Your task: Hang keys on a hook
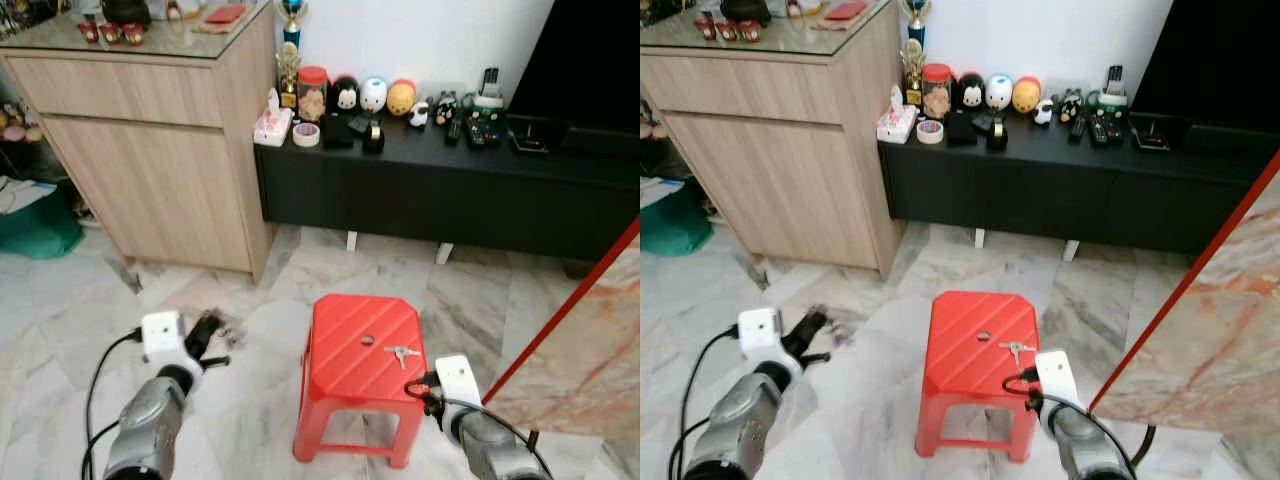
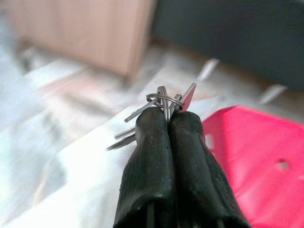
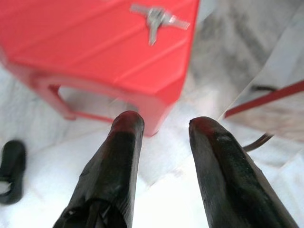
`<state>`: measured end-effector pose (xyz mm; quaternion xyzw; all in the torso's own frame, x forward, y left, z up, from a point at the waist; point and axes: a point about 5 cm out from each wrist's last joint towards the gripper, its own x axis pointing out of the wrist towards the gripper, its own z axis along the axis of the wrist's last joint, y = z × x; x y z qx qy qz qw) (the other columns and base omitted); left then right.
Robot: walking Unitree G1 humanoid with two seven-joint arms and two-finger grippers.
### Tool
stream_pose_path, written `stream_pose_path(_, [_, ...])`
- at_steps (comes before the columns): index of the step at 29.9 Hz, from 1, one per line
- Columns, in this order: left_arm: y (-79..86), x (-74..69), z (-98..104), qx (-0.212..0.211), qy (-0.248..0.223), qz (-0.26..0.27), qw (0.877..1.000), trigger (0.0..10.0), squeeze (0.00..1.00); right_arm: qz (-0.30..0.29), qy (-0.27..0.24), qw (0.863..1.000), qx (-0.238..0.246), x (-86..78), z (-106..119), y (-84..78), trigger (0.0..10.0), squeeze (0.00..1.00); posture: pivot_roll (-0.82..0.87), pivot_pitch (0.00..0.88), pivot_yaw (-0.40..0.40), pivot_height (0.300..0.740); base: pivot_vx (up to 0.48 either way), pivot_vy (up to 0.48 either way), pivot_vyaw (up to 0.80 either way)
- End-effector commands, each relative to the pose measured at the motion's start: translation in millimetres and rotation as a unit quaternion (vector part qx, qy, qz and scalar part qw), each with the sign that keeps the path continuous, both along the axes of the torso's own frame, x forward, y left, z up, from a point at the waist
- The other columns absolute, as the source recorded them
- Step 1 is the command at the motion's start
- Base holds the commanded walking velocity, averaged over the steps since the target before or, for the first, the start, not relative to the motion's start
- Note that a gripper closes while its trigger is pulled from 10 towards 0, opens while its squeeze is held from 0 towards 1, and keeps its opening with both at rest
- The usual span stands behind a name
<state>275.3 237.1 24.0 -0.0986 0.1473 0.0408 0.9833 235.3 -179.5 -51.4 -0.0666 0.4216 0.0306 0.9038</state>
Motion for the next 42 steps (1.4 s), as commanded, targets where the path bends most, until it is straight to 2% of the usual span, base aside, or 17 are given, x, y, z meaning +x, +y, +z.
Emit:
stream_pose_path(1, [8.5, -9.9, -13, 0.007, 0.03, 0.028, 0.999, 10.0, 0.0, -0.008, 0.013, 1.0, 0.001, -12.7, -10, -1.3, 10.0, 0.0, -0.01, 0.043, -0.043, 0.74, 0.0, 0.0, 0.0])
stream_pose_path(4, [12.0, -20.0, -26, 0.004, 0.06, 0.041, 0.997, 10.0, 0.0, -0.013, 0.034, 0.999, 0.001, -27.0, -19, -3.0, 10.0, 0.0, 0.0, 0.031, -0.04, 0.74, 0.0, 0.0, 0.0])
stream_pose_path(8, [12.6, -37.5, -48, 0.055, 0.126, 0.045, 0.99, 10.0, 0.0, -0.02, 0.06, 0.998, -0.002, -45.1, -29, -5.0, 10.0, 0.0, -0.01, 0.004, -0.037, 0.74, 0.0, 0.0, 0.0])
stream_pose_path(9, [13.4, -47.2, -57, 0.066, 0.15, 0.05, 0.985, 10.0, 0.0, -0.029, 0.071, 0.997, 0.004, -52.0, -33, -6.0, 10.0, 0.0, -0.01, 0.0, -0.035, 0.74, 0.0, 0.0, 0.0])
stream_pose_path(10, [13.4, -47.2, -57, 0.066, 0.15, 0.05, 0.985, 10.0, 0.0, -0.029, 0.071, 0.997, 0.004, -52.0, -33, -6.0, 10.0, 0.0, -0.01, 0.0, -0.035, 0.74, 0.0, 0.0, 0.0])
stream_pose_path(12, [14.1, -61.2, -69, 0.07, 0.188, 0.055, 0.978, 10.0, 0.0, -0.037, 0.08, 0.996, 0.012, -58.0, -36, -5.2, 10.0, 0.0, -0.01, 0.0, -0.036, 0.74, 0.0, 0.0, 0.0])
stream_pose_path(17, [14.2, -78.1, -82, 0.06, 0.231, 0.077, 0.968, 10.0, 0.0, -0.032, 0.092, 0.995, 0.011, -63.3, -39, -2.5, 10.0, 0.0, -0.01, 0.0, -0.037, 0.74, 0.0, 0.0, 0.0])
stream_pose_path(20, [10.2, -88.3, -90, 0.058, 0.258, 0.073, 0.962, 10.0, 0.0, -0.012, 0.096, 0.995, 0.002, -64.8, -40, 1.5, 10.0, 0.0, -0.02, 0.0, -0.035, 0.74, 0.0, 0.0, 0.0])
stream_pose_path(22, [6.3, -97.1, -97, 0.068, 0.283, 0.063, 0.955, 10.0, 0.0, -0.017, 0.097, 0.995, 0.007, -66.4, -41, 4.2, 10.0, 0.0, -0.03, 0.0, -0.03, 0.74, 0.0, 0.0, 0.0])
stream_pose_path(24, [3.1, -103.9, -101, 0.057, 0.296, 0.067, 0.951, 10.0, 0.0, -0.023, 0.099, 0.995, 0.01, -68.4, -43, 6.3, 10.0, 0.0, -0.04, 0.0, -0.026, 0.74, 0.0, 0.0, 0.0])
stream_pose_path(31, [0.8, -106.7, -103, 0.059, 0.297, 0.063, 0.951, 10.0, 0.0, -0.027, 0.111, 0.993, 0.004, -76.3, -46, 5.8, 10.0, 0.0, -0.03, 0.0, -0.026, 0.74, 0.0, 0.0, 0.0])
stream_pose_path(33, [1.5, -107.4, -103, 0.063, 0.299, 0.06, 0.95, 10.0, 0.0, -0.088, 0.109, 0.99, 0.007, -80.6, -47, -3.6, 10.0, 0.0, -0.04, 0.0, -0.014, 0.74, 0.0, 0.0, 0.0])
stream_pose_path(34, [1.7, -107.7, -103, 0.063, 0.299, 0.06, 0.95, 10.0, 0.0, -0.097, 0.109, 0.989, 0.007, -81.4, -47, -5.4, 10.0, 0.0, -0.04, 0.0, -0.014, 0.74, 0.0, 0.0, 0.0])
stream_pose_path(38, [1.8, -112.0, -105, 0.06, 0.305, 0.061, 0.948, 10.0, 0.0, -0.078, 0.12, 0.99, -0.005, -89.0, -49, -10.0, 10.0, 0.0, -0.03, 0.0, -0.012, 0.74, 0.0, 0.0, 0.0])
stream_pose_path(42, [0.7, -115.3, -107, 0.068, 0.311, 0.049, 0.947, 10.0, 0.0, -0.104, 0.125, 0.987, 0.0, -95.0, -51, -14.4, 10.0, 0.0, -0.03, 0.0, -0.007, 0.74, 0.0, 0.0, 0.0])
